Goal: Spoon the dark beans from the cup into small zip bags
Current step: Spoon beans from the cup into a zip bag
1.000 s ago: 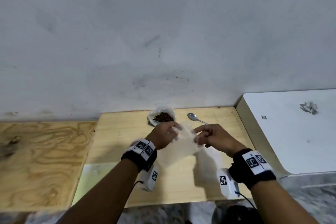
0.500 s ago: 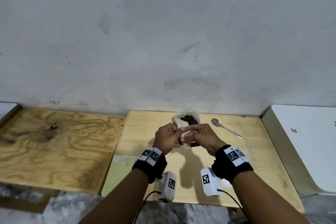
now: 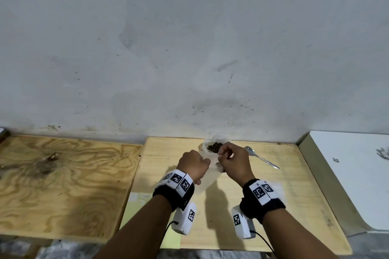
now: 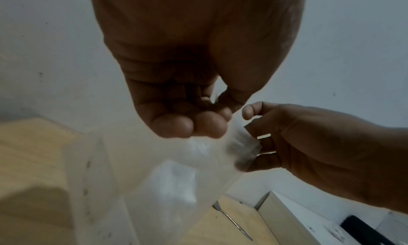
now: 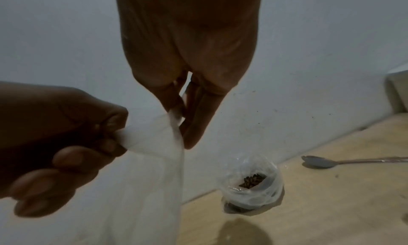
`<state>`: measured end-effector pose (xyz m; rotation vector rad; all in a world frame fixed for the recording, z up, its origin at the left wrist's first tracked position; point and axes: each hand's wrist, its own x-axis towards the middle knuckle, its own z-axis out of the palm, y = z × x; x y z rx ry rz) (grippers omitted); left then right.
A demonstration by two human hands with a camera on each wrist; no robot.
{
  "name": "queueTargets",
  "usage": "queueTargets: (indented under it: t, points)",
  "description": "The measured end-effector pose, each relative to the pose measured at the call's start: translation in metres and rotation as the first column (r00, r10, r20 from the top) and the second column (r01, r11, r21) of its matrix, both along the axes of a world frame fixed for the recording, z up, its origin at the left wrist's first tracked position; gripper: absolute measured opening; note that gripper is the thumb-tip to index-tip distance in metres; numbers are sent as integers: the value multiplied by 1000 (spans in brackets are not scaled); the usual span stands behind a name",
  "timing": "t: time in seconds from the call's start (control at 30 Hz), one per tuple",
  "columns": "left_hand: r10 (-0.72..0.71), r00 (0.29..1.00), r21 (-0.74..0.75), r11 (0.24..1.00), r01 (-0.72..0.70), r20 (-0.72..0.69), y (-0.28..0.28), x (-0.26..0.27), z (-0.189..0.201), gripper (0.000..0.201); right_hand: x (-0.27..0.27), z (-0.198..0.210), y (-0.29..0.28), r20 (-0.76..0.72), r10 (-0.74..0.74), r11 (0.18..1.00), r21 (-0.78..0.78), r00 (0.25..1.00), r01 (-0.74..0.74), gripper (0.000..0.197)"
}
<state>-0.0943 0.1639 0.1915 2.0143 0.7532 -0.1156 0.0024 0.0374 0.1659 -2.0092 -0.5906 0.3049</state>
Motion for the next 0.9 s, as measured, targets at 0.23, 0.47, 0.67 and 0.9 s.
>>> queueTargets:
  t: [0.23,0.47,0.67,0.9]
  points:
    - [-106,992,15,994,105,66,1,6,-7,43,0,9,5,-56,288,921,-256,956,-293,35]
    - [-411,909,477,814,331,71,20,-1,-20,114,5,8,5,-230,179,973,-101,957,-206,26]
    - [-485,869,598,727,336,101,27,8,-34,104,9,14,12,-291,198,957,-148,936,-249,22]
    - [-454,864,408,846,343,215,36,2,-45,95,5,8,13,-246,150,938,-269,958,-216,19]
